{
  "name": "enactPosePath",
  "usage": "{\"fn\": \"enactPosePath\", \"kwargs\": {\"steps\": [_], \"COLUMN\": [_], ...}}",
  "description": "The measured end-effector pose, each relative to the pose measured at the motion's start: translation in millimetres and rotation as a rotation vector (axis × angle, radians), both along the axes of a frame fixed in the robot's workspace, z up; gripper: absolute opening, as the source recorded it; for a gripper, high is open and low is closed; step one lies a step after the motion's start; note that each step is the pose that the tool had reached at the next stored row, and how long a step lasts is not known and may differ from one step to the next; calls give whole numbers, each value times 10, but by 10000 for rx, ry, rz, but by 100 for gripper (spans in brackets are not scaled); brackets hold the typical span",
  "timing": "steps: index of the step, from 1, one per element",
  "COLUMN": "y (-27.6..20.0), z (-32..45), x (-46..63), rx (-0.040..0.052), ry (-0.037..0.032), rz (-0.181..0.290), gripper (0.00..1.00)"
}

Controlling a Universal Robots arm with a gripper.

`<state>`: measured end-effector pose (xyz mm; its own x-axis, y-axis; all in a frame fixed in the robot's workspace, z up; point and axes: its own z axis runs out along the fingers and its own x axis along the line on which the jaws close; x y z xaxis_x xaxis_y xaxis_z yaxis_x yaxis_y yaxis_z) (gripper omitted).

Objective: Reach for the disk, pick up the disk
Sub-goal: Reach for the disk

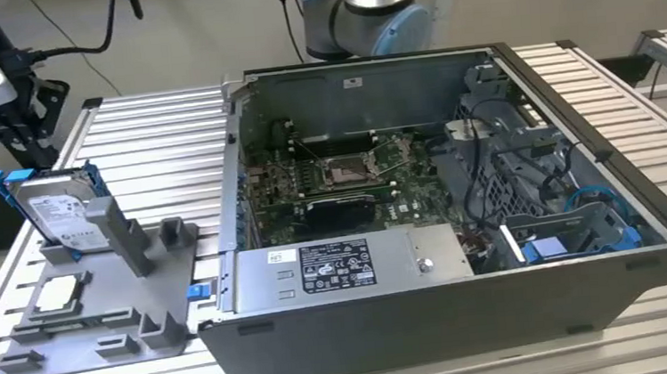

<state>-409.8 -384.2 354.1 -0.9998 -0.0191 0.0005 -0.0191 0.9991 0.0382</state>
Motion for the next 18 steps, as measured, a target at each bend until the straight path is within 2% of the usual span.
{"fn": "enactPosePath", "kwargs": {"steps": [4, 8, 15, 18], "y": [44, 56, 56, 56], "z": [-4, -6, -10, -10], "x": [-165, -315, -443, -446], "rx": [0, -1, -1, 0], "ry": [0, 1, 1, 1], "rz": [1, 0, 0, 1], "gripper": [0, 0, 0, 0]}}
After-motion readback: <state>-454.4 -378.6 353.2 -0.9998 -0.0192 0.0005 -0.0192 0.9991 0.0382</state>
